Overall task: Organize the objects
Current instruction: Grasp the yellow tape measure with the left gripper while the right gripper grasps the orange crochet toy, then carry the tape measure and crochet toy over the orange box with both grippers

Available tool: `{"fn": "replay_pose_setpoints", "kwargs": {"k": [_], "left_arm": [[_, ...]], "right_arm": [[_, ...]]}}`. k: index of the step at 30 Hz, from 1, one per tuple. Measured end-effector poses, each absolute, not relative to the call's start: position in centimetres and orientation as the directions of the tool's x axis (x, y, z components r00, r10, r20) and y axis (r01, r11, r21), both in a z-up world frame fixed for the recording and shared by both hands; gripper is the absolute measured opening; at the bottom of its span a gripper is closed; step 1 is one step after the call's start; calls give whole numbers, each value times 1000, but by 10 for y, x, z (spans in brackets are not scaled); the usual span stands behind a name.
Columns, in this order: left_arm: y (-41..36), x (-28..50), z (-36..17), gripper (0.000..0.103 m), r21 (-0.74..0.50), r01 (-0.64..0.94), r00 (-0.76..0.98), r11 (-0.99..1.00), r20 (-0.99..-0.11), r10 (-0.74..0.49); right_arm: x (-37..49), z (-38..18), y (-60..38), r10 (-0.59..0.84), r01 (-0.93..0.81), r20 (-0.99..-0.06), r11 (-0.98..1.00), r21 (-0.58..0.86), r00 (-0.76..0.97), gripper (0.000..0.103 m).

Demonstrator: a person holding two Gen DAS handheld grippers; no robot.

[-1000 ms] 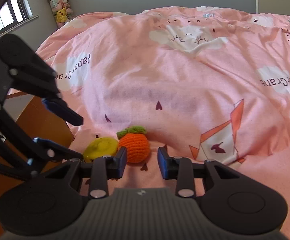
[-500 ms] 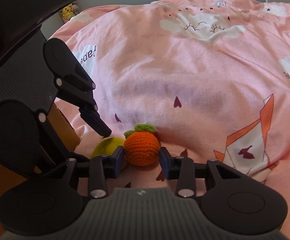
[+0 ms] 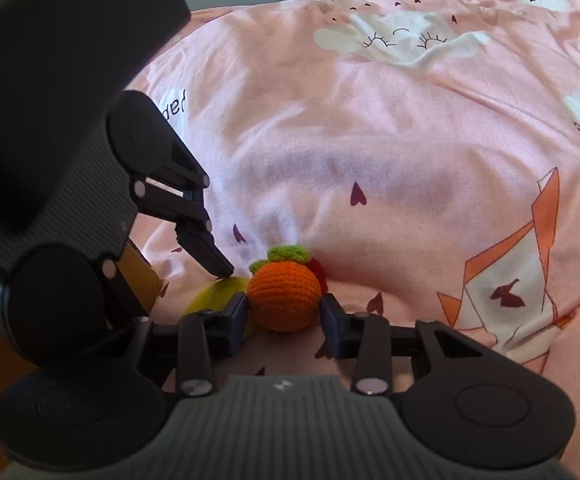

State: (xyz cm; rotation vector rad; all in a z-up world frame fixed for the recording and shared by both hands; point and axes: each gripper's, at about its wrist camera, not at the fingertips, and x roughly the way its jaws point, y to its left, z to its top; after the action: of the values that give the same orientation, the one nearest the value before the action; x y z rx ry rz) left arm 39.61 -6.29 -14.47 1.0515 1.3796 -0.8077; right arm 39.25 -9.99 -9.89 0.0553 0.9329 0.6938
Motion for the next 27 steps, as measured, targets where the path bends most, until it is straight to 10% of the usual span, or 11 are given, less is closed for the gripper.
{"fn": "replay_pose_setpoints", "kwargs": {"k": [11, 27], "left_arm": [[-42, 407, -135, 75, 79, 937, 52, 340, -995, 86], [-3, 404, -95, 62, 64, 793, 76, 606, -997, 6]], "right_arm": [[386, -84, -136, 446, -456, -772, 860, 230, 452, 41], [375, -85, -136, 431, -467, -771, 862, 197, 469, 41]]}}
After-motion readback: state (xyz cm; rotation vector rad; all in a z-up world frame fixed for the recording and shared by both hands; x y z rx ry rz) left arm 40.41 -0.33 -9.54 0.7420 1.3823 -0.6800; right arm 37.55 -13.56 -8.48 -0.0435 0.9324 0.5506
